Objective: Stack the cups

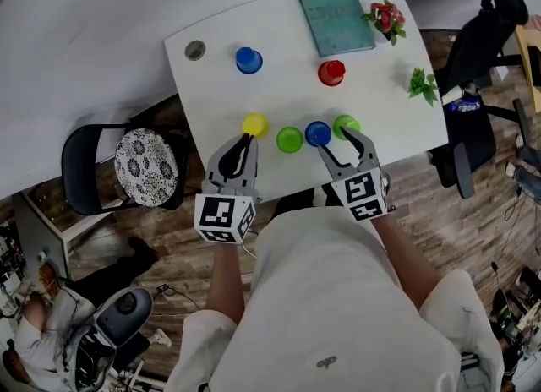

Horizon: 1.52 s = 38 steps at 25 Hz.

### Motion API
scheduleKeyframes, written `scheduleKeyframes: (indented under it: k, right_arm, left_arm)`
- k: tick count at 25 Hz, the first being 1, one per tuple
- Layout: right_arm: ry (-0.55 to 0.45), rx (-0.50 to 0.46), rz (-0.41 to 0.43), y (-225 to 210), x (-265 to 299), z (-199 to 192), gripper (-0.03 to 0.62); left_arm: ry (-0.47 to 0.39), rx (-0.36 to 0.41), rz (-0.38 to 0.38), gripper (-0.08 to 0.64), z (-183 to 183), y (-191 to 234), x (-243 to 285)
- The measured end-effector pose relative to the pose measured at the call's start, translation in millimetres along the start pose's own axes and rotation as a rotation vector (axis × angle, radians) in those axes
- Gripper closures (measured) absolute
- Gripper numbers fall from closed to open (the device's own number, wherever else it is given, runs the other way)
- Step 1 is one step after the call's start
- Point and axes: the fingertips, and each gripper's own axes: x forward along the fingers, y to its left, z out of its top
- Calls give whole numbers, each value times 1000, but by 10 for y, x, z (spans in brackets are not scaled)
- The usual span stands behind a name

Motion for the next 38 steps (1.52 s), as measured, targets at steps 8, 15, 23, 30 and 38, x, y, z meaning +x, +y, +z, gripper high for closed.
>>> scheduleKeyframes:
  k: [8, 15, 23, 30, 38]
  right_arm:
    - [-33, 30, 8, -93, -135, 153, 373]
    - [-18, 29, 5, -127, -229, 153, 374]
    - [29, 49, -28, -235, -274, 0, 377]
    - [62, 71, -55, -290, -281, -115, 377]
    - [53, 87, -70, -321, -269, -94, 377]
  left_arm:
    - [85, 41, -11, 522, -301, 106, 111]
    - [160, 99, -3, 422, -602, 251, 289]
    - [258, 149, -30, 339, -930, 333, 524]
    - [310, 169, -61, 330, -1070, 400, 665]
    - [391, 231, -72, 330, -1213, 403, 711]
